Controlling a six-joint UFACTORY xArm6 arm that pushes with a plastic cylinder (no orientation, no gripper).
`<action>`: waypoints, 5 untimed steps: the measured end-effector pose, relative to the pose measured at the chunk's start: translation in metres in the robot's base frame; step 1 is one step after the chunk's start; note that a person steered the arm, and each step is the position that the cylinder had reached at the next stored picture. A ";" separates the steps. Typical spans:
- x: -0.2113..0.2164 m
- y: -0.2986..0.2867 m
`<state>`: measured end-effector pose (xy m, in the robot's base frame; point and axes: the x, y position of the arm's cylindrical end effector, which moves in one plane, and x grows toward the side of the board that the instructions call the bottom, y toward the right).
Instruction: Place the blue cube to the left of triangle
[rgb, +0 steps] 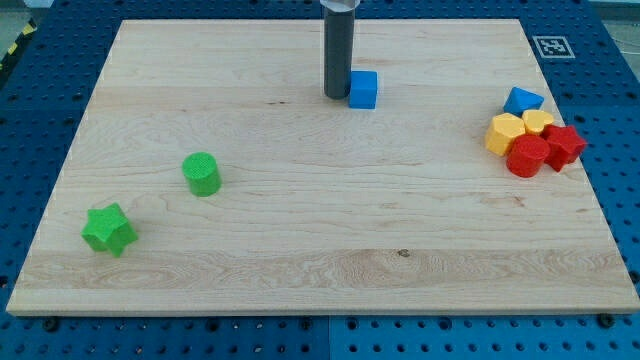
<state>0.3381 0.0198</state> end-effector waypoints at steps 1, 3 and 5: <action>-0.023 0.003; 0.022 0.020; 0.022 0.046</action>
<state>0.3606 0.0659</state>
